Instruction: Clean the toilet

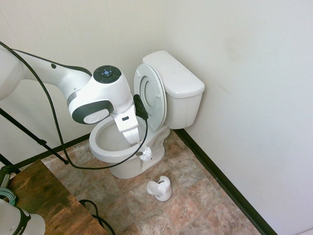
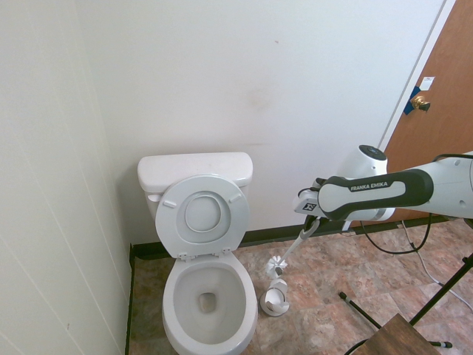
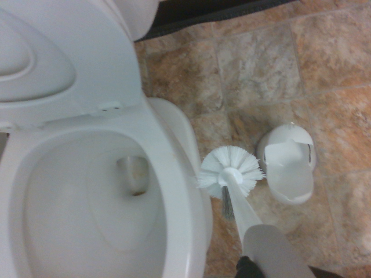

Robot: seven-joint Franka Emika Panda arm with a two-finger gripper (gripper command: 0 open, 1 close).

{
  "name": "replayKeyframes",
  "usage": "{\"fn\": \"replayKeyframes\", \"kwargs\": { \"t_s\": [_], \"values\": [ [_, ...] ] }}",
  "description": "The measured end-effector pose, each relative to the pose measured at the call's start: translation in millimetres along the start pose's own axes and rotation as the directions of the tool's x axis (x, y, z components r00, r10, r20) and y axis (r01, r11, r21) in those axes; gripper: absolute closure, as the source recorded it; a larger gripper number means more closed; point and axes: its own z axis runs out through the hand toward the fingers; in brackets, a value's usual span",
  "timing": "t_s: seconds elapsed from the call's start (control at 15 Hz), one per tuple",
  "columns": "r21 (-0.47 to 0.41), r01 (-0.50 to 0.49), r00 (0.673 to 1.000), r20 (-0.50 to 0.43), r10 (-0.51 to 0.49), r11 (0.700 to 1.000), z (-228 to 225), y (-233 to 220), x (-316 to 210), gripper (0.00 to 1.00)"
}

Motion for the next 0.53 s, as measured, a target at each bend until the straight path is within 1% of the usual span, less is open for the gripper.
{"fn": "replayKeyframes", "kwargs": {
  "t_s": [0.13, 0.27, 0.4, 0.53],
  "values": [
    [0.056, 0.043, 0.999, 0.008, -0.043, 0.998, -24.4, -2.5, -26.3, 1.0],
    [0.096, 0.097, 0.995, 0.019, -0.099, 0.991, -43.7, 5.3, -63.6, 1.0],
    [0.113, 0.163, 0.985, 0.04, -0.169, 0.98, -48.2, 6.4, -106.5, 1.0],
    [0.12, 0.212, 0.974, 0.048, -0.219, 0.97, -40.6, -2.2, -142.1, 1.0]
  ]
}}
